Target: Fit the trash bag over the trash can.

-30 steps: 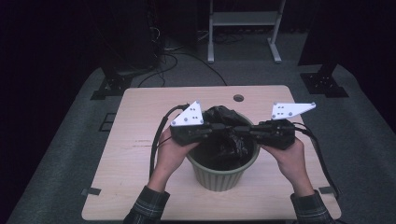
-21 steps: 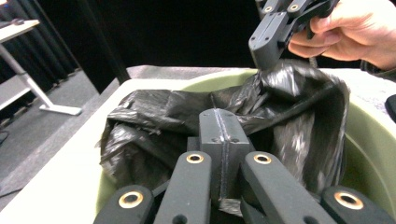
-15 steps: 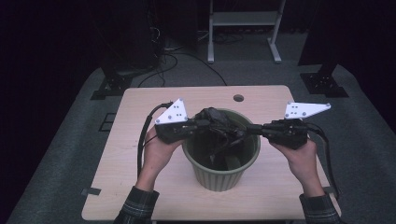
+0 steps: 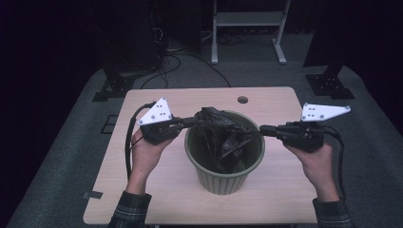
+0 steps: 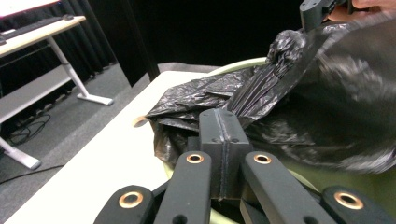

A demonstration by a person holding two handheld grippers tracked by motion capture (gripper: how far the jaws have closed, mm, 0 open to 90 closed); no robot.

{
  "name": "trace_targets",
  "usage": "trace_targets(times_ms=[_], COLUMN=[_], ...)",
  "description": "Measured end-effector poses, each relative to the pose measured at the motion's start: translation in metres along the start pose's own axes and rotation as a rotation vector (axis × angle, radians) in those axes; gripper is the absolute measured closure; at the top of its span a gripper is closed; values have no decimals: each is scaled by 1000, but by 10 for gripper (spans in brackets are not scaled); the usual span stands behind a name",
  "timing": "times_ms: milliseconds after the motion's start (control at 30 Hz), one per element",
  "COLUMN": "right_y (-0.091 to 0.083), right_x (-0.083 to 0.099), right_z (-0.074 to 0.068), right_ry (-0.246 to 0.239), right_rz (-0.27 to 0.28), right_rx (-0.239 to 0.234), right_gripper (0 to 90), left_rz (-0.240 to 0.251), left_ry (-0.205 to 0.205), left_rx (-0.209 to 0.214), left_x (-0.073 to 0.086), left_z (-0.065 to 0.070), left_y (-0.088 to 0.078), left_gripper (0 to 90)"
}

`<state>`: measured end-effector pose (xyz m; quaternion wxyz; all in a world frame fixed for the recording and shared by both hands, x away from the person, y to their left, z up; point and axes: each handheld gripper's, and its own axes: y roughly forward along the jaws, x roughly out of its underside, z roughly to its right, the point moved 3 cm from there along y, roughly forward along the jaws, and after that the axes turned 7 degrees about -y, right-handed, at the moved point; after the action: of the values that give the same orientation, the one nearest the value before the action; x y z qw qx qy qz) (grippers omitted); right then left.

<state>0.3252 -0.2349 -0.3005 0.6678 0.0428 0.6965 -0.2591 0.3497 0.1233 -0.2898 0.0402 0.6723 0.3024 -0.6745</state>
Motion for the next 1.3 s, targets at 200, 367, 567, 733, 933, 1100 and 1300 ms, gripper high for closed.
trace_targets(times_ms=[200,367,567,733,933,1100,1300], right_y=[-8,-19,-20,-12,-11,-13,-11], right_x=[-1,2,1,1,-6,-18,-23], right_z=[2,6,5,6,5,5,4], right_ry=[-8,5,9,13,7,-13,-20], right_rz=[1,10,28,23,36,41,46], right_rx=[16,48,32,24,21,20,14], right_gripper=[900,900,900,900,900,900,900], left_rz=[2,32,96,66,-8,-59,-73], left_ry=[0,-31,-20,27,85,122,128], left_rx=[-22,-58,37,141,219,217,195], left_x=[3,10,3,-4,0,2,0], left_z=[-3,-12,2,27,49,55,52], left_y=[-9,-23,-25,-12,19,36,46], left_gripper=[899,899,828,688,555,497,647])
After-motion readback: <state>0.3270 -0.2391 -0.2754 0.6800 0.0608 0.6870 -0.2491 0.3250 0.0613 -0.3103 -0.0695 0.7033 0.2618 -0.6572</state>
